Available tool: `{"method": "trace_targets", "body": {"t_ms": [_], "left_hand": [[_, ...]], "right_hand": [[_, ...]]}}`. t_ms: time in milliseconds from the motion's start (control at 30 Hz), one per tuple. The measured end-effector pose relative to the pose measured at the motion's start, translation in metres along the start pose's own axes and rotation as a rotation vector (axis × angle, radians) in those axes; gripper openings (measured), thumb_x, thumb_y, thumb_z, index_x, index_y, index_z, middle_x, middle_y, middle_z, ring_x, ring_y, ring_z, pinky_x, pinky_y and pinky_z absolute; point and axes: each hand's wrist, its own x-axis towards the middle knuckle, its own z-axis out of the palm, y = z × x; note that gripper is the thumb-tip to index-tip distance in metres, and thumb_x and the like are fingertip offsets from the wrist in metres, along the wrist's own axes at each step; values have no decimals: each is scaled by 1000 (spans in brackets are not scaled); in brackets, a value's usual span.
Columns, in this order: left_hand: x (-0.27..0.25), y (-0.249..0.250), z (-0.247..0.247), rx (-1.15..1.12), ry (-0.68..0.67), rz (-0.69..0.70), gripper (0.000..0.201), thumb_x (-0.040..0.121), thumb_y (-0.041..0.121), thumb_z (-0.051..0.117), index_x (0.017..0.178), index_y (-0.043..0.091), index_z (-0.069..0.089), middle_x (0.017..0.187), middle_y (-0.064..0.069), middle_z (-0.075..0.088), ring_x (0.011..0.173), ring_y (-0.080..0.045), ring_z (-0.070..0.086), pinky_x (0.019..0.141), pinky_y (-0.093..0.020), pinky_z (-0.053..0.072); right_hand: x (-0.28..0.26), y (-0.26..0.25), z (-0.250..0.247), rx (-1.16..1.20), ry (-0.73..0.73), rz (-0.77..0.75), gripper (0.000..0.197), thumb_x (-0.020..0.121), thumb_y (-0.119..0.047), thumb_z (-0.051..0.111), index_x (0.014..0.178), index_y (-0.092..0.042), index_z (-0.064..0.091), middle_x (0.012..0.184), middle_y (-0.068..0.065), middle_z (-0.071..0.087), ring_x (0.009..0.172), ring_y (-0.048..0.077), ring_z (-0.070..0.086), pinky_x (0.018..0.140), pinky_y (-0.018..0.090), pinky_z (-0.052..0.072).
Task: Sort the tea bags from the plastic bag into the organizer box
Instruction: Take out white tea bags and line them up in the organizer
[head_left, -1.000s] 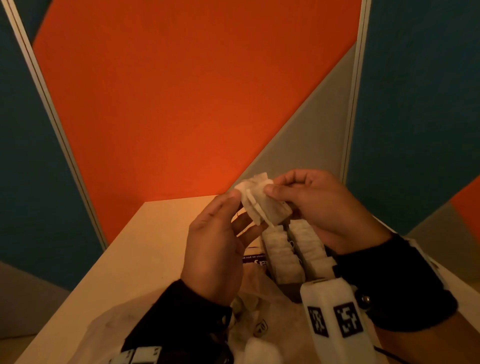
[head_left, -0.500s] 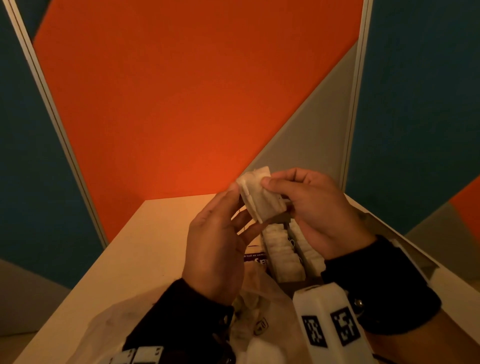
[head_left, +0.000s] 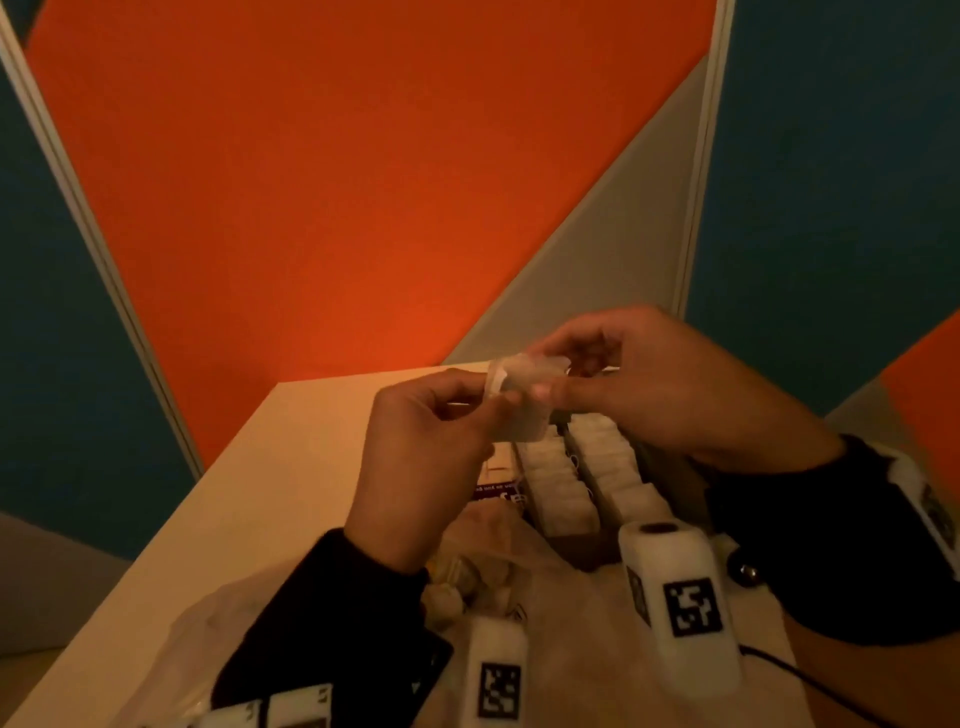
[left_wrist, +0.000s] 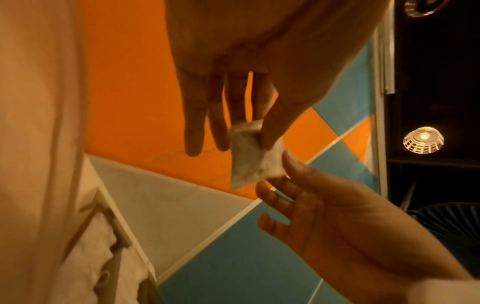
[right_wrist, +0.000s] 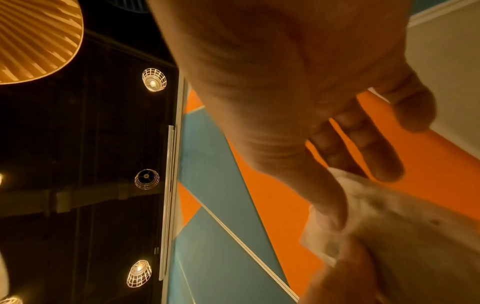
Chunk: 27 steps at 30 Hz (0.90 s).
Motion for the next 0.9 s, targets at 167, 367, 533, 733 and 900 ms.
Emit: {"method": "trace_targets", "body": {"t_ms": [167, 367, 533, 733, 900], "left_hand": [[-3, -5, 0, 176, -136, 31, 7, 81, 13, 75, 76, 18, 78, 69, 5, 74, 63, -3, 65, 59, -23, 50], [1, -1, -5, 312, -77, -19, 24, 75, 29, 80, 97, 22, 72, 88, 7, 73, 74, -9, 67, 77, -40, 56], [5, 11, -17, 242, 7, -47, 26, 78, 30, 77, 101, 31, 65, 96, 5, 71, 87, -21, 70, 85, -53, 55], [5, 24, -21, 231, 53, -56, 21, 82, 26, 75, 100, 28, 65, 91, 5, 70, 82, -18, 70, 82, -51, 56], [5, 36, -31, 204, 114, -30, 17, 83, 24, 74, 98, 26, 67, 86, 6, 70, 82, -17, 71, 82, -52, 56]], "right_hand": [[1, 11, -3, -160, -75, -10, 11, 80, -24, 79, 90, -21, 78, 81, -7, 74, 80, 9, 69, 80, 34, 58], [16, 23, -33, -325, -28, 19, 5, 82, -26, 76, 85, -23, 76, 79, -8, 73, 78, 4, 67, 72, 23, 53], [24, 38, -66, -437, -77, 70, 2, 83, -24, 73, 85, -24, 74, 84, -8, 72, 82, 5, 67, 76, 23, 53], [16, 86, -49, -522, -203, 153, 3, 86, -24, 71, 86, -22, 74, 87, -6, 71, 86, 8, 66, 84, 33, 55], [11, 96, -36, -430, -130, 103, 9, 87, -25, 71, 87, -17, 74, 87, -3, 71, 86, 10, 66, 82, 30, 54]]}}
